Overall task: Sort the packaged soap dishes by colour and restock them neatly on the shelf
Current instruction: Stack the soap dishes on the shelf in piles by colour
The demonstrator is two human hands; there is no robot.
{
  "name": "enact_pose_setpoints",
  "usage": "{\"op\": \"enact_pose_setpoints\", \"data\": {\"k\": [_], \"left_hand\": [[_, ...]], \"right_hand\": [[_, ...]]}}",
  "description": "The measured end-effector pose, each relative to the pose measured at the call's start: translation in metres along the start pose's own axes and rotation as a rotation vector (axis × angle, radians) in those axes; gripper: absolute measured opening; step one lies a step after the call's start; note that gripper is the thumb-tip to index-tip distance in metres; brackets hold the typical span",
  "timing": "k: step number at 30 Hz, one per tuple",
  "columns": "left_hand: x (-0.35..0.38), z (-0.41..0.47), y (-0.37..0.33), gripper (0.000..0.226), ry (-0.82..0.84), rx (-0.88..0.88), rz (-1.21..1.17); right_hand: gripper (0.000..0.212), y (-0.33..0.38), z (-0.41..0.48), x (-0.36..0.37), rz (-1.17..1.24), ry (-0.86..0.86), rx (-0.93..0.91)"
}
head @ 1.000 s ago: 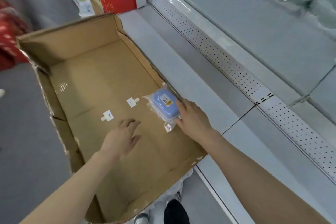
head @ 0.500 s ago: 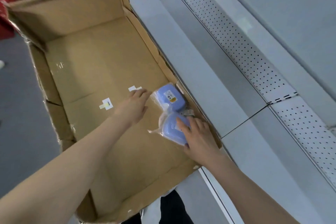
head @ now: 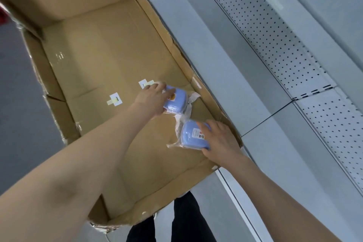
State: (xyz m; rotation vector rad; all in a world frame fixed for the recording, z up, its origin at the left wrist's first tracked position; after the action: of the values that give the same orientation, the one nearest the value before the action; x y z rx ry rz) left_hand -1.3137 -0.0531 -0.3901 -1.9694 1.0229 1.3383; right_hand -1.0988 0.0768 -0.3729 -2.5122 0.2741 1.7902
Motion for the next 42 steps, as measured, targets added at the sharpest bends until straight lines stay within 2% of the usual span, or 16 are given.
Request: {"op": "enact_pose_setpoints", "data": {"k": [3, 5, 8, 11, 13, 14, 17, 20, 22, 26, 30, 31, 33, 36, 38, 42], "left_hand": [[0.013, -0.028, 0.022, 0.059, 0.057, -0.277, -0.086], [0.022, -0.056, 0.030, 0.061, 0.095, -0.467, -0.179], [0.029, -0.094, 0.019, 0.063, 0.107, -0.569, -0.283], [0.030, -0.115, -0.008, 0.054, 0.086, -0.461, -0.475], [0.027, -0.121, -0.015, 0.038, 0.060, -0.319, -0.420], [0.026, -0.121, -0.011, 0.039, 0.036, -0.256, -0.365], [0.021, -0.110, 0.010, 0.073, -0.046, -0.116, -0.144], [0.023, -0.090, 0.028, 0.090, 0.061, 0.025, 0.086], [0.027, -0.083, 0.039, 0.096, 0.145, 0.024, 0.068], [0.033, -0.085, 0.044, 0.102, 0.121, -0.062, 0.080], [0.034, -0.096, 0.047, 0.084, 0.076, -0.247, 0.038], [0.034, -0.099, 0.048, 0.081, 0.018, -0.245, 0.051], [0.040, -0.103, 0.050, 0.089, -0.074, -0.231, 0.082], [0.053, -0.108, 0.048, 0.104, -0.056, -0.192, 0.055], [0.058, -0.113, 0.045, 0.102, -0.004, -0.168, 0.042], [0.051, -0.136, 0.037, 0.086, -0.035, -0.193, -0.101]], "right_hand": [[0.088, 0.002, 0.000, -0.007, -0.005, 0.019, 0.134], [0.089, 0.007, 0.003, -0.012, 0.018, -0.016, 0.209], [0.087, 0.017, 0.012, -0.014, 0.024, 0.023, 0.224], [0.086, 0.030, 0.023, -0.011, 0.015, 0.019, 0.172], [0.085, 0.038, 0.030, -0.010, -0.010, 0.035, 0.126], [0.083, 0.040, 0.033, -0.010, -0.023, 0.042, 0.108], [0.079, 0.043, 0.043, -0.013, -0.046, 0.040, 0.097], [0.081, 0.045, 0.053, -0.011, -0.055, 0.038, 0.079], [0.082, 0.047, 0.058, -0.008, -0.055, 0.046, 0.065], [0.082, 0.047, 0.062, -0.005, -0.055, 0.030, 0.109], [0.084, 0.050, 0.061, -0.001, -0.061, 0.025, 0.141], [0.085, 0.051, 0.061, -0.001, -0.061, 0.028, 0.143], [0.084, 0.052, 0.061, -0.002, -0.051, 0.028, 0.148], [0.083, 0.054, 0.057, -0.005, -0.018, 0.019, 0.164], [0.082, 0.056, 0.049, -0.008, 0.013, 0.009, 0.180], [0.082, 0.060, 0.026, -0.020, 0.021, -0.056, 0.182]]}}
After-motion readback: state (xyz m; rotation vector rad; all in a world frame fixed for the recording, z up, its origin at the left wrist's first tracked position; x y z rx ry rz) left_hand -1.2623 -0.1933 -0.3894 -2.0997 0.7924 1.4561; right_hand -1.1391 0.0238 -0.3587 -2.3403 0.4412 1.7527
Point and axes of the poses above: each hand's wrist, its own z-axis towards the middle knuckle, its own x-axis out of the palm, y = z × x, the point moved 3 cm from there along z, towards the middle knuckle, and after that the axes turned 1 degree about -y, right-handed, at the moved point
